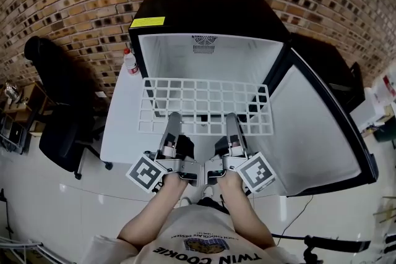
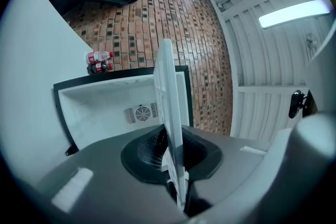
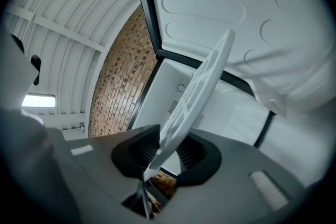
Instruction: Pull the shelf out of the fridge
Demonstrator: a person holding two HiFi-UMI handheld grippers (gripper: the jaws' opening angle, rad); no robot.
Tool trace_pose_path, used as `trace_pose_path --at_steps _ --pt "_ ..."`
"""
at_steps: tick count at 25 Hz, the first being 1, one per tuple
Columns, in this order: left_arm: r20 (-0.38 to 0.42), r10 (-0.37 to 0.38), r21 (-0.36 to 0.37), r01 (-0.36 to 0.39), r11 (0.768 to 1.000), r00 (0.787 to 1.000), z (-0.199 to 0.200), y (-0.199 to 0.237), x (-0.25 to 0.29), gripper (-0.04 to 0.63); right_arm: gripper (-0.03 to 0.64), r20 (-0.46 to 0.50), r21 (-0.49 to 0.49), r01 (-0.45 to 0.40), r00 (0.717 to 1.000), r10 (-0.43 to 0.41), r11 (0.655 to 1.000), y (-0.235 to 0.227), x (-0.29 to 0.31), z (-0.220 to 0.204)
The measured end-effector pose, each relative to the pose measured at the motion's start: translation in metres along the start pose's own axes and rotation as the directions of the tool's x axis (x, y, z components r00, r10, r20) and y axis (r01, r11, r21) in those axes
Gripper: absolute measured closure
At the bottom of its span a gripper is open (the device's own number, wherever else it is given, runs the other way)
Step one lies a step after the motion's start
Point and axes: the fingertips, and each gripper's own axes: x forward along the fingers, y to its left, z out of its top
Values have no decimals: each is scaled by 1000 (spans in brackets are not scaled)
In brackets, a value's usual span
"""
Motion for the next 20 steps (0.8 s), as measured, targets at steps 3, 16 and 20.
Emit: trace_pose_path --at_steps 3,16,20 --pt "1 -12 -4 12 1000 1000 1 -2 -6 571 518 8 -17 -23 1000 23 1000 7 -3 -2" --pt "-5 -31 -8 31 999 999 8 -2 -11 569 518 22 -36 -45 999 45 998 17 -4 -7" --pt "-9 -32 -20 32 999 999 7 -1 -10 569 520 26 -45 -40 999 41 998 18 -4 -6"
